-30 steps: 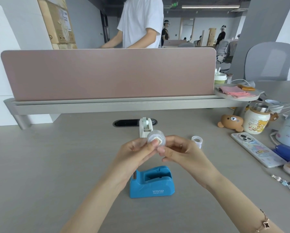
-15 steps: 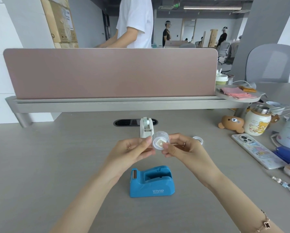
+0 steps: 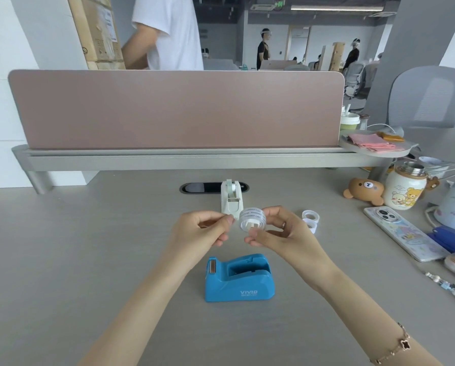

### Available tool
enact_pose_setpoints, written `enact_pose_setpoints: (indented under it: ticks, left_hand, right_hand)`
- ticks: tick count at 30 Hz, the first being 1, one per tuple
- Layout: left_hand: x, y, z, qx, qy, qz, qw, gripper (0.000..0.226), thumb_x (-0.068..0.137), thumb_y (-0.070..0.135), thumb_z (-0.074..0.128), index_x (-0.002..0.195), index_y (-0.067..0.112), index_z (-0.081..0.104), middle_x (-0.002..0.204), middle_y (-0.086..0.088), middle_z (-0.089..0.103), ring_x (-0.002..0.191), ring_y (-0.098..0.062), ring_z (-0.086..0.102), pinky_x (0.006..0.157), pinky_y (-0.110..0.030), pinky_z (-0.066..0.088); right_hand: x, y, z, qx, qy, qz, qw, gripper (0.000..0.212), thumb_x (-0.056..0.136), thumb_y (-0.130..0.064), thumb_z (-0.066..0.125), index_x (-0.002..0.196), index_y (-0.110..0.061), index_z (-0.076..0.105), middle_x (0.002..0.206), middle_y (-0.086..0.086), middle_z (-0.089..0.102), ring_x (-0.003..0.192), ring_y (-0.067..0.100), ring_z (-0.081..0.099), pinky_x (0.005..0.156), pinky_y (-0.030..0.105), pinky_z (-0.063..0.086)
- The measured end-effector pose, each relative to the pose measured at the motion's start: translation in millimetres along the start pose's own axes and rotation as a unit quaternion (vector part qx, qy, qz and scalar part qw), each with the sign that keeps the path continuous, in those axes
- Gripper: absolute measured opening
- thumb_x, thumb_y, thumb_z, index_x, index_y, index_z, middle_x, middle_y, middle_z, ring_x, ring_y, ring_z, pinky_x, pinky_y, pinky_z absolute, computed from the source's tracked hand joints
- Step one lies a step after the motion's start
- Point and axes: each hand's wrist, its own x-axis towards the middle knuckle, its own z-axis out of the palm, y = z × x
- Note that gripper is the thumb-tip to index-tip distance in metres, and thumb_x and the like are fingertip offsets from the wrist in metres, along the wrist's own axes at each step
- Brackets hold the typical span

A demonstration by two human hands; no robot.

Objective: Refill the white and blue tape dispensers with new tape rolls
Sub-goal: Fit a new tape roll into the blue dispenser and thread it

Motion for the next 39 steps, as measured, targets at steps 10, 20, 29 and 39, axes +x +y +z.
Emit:
enact_pose_setpoints:
  ticks: [10,20,29,39]
  left_hand:
    - [1.2,2.8,-6.1,0.005,-0.005,0.001,1.000,0.013,0.078,0.021,0.076,0.084,0.011,0.070,0.068,-0.002,0.074,0.056,-0.007,0.069,0.064,-0.018,0.057]
    - [-6.8,9.1,-38.5,-0.002,-0.046,-0.041,0.998,0.020,0.079,0.013,0.075,0.088,-0.004,0.069,0.070,-0.007,0.072,0.053,-0.004,0.068,0.053,-0.013,0.054]
    - [-15.1,-4.8,-44.9,-0.042,-0.073,-0.125,0.989,0.011,0.079,0.016,0.075,0.085,0.007,0.073,0.065,0.001,0.075,0.058,-0.004,0.070,0.056,-0.013,0.055]
    - [-16.6,-5.9,-51.5,0.052,-0.113,-0.152,0.981,0.012,0.076,0.020,0.078,0.083,0.011,0.074,0.073,-0.002,0.077,0.064,-0.008,0.074,0.056,-0.015,0.057]
  right_hand:
    - [1.9,-2.1,-1.5,-0.048,0.038,-0.028,0.998,0.020,0.078,-0.007,0.074,0.096,-0.004,0.065,0.085,0.009,0.073,0.063,0.016,0.072,0.062,0.018,0.057]
    - [-3.1,-19.7,-7.1,-0.260,-0.016,-0.051,0.964,0.015,0.076,-0.017,0.078,0.085,-0.017,0.067,0.073,-0.005,0.072,0.055,0.007,0.063,0.063,0.016,0.053]
    - [-6.2,-20.1,-8.6,-0.362,-0.065,-0.026,0.929,0.013,0.077,-0.015,0.075,0.085,-0.017,0.065,0.071,-0.005,0.068,0.055,0.002,0.060,0.059,0.017,0.051]
    - [-7.3,-15.0,-11.5,-0.425,-0.107,-0.019,0.899,0.016,0.076,-0.017,0.076,0.088,-0.014,0.065,0.072,-0.007,0.063,0.059,0.004,0.059,0.051,0.009,0.045]
